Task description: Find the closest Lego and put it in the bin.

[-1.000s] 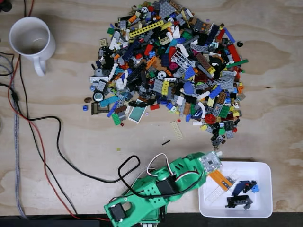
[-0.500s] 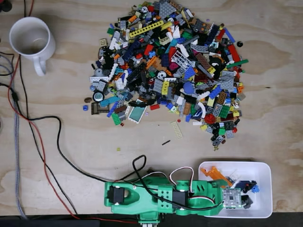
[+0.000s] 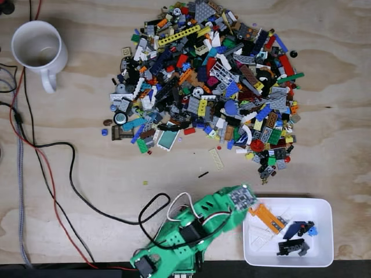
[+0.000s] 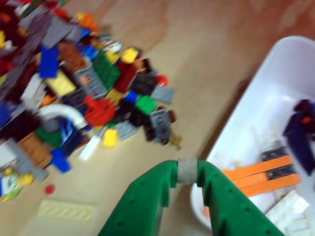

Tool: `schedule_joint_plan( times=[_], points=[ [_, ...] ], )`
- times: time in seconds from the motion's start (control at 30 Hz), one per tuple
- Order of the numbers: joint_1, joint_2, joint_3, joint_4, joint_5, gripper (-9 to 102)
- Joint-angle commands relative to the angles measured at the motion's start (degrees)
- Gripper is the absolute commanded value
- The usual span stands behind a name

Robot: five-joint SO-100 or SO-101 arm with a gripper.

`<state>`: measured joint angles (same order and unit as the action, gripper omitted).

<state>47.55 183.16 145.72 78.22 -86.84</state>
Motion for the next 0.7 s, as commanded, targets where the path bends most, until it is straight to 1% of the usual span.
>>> schedule_joint_plan(
  times=[0.0, 0.1, 0.23, 0.67],
  points=[
    [-45.35, 10.11, 6.86, 9.49, 5.80, 0],
    [-53.61, 10.20, 11.07, 8.61, 9.05, 0],
    [-57.66, 10.20, 16.44, 8.79, 8.61, 0],
    [-57.30, 10.11, 17.93, 8.96, 7.73, 0]
  ],
)
